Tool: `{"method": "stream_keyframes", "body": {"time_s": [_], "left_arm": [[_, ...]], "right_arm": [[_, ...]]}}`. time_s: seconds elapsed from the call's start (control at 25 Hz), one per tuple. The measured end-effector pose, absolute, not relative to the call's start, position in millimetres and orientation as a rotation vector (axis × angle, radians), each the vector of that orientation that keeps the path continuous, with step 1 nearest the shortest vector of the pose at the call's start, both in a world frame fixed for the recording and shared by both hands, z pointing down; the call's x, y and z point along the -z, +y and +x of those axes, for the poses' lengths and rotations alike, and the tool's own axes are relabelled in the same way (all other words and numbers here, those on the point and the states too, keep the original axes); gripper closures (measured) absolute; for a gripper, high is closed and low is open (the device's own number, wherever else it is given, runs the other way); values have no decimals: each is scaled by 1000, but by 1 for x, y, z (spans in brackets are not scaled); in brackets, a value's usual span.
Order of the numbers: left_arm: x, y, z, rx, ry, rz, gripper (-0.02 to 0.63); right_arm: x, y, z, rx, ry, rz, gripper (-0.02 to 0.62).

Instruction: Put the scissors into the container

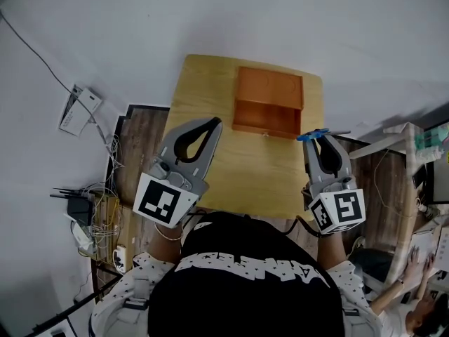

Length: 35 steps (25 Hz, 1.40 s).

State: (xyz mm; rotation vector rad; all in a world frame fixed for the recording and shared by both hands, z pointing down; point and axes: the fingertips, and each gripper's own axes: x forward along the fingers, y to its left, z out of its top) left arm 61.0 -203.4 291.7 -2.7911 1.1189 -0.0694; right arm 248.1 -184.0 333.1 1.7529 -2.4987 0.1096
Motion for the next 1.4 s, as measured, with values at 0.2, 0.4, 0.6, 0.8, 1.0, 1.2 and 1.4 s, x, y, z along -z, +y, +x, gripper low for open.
{"method": "stream_keyframes", "body": {"time_s": [0.2,0.4,0.6,0.8,1.0,1.2,1.4], "left_arm": [[-296,-213,62,73,1116,-2803,606],[-299,-226,59,76,1119,-2814,606],[-305,-240,58,82,1130,-2824,606],[-311,-254,59,92,1136,-2830,606],[-319,-264,60,128,1148,-2838,606],[-329,-275,58,160,1170,-2840,606],[-335,-282,59,177,1185,-2846,606]], "right_arm": [[-350,-199,251,-121,-2469,1752,499],[-366,-214,250,-135,-2428,1713,499],[-382,-228,247,-148,-2397,1671,499],[-397,-243,244,-161,-2373,1621,499],[-411,-255,244,-188,-2358,1586,499],[-427,-266,244,-220,-2339,1551,499],[-441,-275,241,-242,-2324,1504,499]]}}
